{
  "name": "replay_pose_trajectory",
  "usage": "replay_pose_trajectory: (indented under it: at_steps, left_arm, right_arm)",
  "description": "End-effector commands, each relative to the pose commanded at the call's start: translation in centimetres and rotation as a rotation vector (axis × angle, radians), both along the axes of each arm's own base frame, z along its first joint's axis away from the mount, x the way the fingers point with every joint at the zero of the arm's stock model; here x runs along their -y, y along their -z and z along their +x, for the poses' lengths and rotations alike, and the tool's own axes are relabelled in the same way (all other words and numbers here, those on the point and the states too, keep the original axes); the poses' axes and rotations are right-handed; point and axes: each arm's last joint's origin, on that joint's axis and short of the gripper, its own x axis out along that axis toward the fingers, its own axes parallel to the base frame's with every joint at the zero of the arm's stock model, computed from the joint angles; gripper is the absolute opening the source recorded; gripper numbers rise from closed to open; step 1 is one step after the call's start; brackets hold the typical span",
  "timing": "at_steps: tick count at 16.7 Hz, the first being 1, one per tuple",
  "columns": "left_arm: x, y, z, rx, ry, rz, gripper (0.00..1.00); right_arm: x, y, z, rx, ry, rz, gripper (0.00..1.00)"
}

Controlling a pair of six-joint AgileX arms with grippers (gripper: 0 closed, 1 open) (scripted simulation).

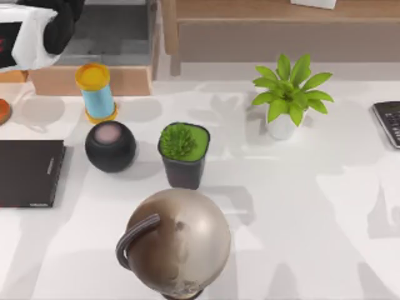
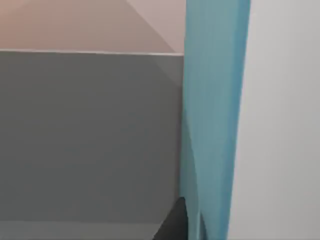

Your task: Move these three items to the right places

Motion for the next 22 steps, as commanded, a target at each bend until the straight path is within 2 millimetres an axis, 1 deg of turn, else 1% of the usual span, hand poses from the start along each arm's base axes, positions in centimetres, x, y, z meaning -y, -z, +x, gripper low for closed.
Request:
replay_pose_trajectory:
  at_steps: [5,6,13,15,19,22]
  left_arm:
    - [0.0,0.0,0.0,0.0,0.0,0.0,0.02]
    - [0.0,0.0,0.0,0.0,0.0,0.0,0.0]
    - [0.0,0.0,0.0,0.0,0.0,0.0,0.0]
    - [0.0,-0.1,-0.1,0.001,0.0,0.001,0.0]
    - [0.1,-1.0,-1.0,0.002,0.002,0.001,0.0]
    - [0.0,-1.0,-0.9,0.002,-0.001,0.002,0.0]
  right_arm:
    - [0.0,0.0,0.0,0.0,0.0,0.0,1.0]
    - [0.0,0.0,0.0,0.0,0.0,0.0,1.0]
    - [0.0,0.0,0.0,0.0,0.0,0.0,1.0]
    - [0.0,0.0,0.0,0.0,0.0,0.0,1.0]
    - [0.0,0.0,0.0,0.0,0.0,0.0,1.0]
    - [0.0,0.0,0.0,0.0,0.0,0.0,1.0]
